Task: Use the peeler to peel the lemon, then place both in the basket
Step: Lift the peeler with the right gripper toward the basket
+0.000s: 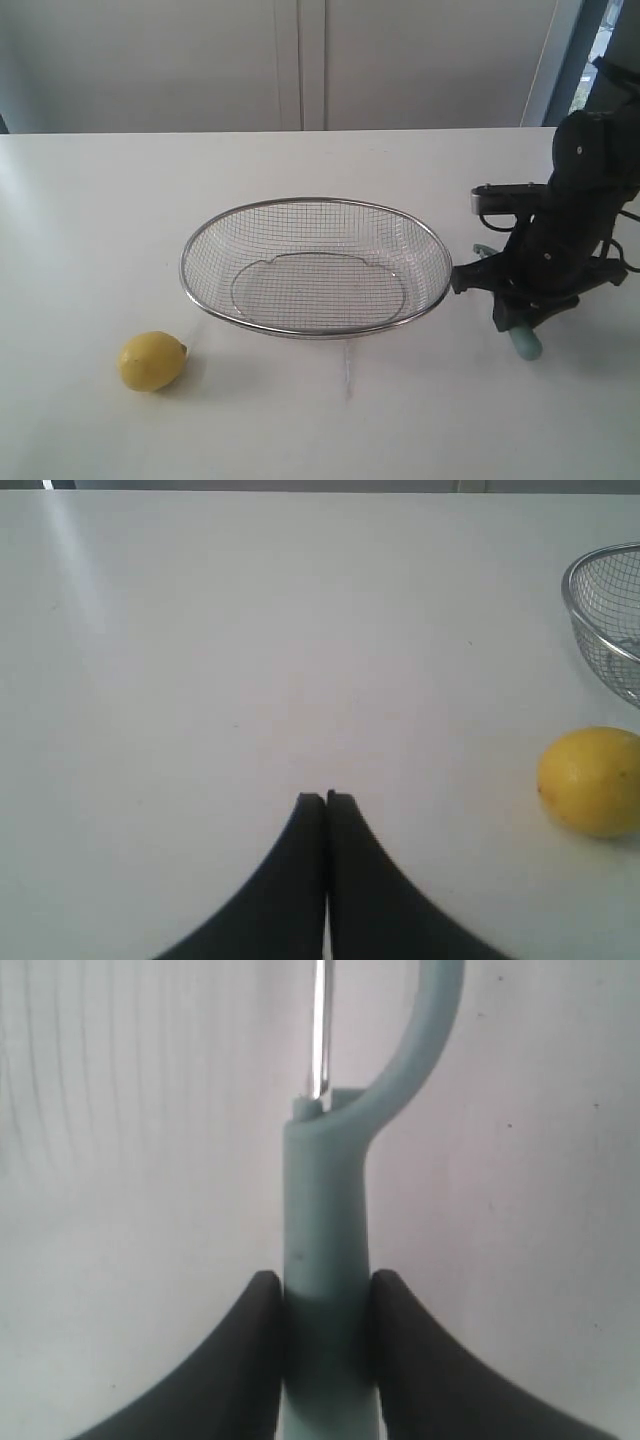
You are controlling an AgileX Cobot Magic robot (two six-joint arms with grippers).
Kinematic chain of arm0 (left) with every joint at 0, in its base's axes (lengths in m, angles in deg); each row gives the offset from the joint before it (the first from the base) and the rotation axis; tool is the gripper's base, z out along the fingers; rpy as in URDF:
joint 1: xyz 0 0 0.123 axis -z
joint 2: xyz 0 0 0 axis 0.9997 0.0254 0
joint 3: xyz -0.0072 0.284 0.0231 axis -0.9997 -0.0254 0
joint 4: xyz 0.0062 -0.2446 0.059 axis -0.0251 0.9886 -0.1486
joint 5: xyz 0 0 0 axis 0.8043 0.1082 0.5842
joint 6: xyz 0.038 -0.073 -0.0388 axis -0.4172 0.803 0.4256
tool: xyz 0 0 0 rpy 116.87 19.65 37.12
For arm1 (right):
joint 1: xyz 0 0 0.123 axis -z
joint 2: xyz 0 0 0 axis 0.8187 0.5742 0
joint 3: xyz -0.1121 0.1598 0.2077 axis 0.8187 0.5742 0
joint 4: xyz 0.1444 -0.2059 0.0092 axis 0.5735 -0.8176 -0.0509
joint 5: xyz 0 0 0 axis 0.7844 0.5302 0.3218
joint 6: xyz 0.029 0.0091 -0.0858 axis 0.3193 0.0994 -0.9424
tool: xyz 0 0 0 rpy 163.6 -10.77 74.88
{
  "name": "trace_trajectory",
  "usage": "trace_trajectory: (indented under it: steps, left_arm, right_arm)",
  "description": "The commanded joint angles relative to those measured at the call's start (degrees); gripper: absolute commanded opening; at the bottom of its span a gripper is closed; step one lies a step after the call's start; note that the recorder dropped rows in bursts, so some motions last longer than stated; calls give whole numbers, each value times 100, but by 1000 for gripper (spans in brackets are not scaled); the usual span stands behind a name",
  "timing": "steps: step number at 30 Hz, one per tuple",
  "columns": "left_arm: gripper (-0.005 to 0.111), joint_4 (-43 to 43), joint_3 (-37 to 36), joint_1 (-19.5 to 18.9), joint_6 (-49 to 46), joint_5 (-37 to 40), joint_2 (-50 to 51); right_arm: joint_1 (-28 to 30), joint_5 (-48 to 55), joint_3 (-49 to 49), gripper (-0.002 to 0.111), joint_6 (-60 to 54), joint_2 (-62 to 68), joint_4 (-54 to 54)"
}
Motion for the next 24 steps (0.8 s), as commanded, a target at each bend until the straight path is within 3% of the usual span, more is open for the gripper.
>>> trace_trajectory:
  steps: [1, 11, 24]
  left_arm:
    - [0, 9, -13, 26, 5, 4, -25]
    - [0, 9, -13, 26, 5, 4, -25]
    - [0, 9, -13, 26, 5, 4, -25]
  right_arm:
    - [-16, 153, 13, 0, 18, -342, -62]
    - [-16, 615, 13, 0, 18, -1274, -50]
    - [-16, 1234, 13, 0, -357, -1858, 1636]
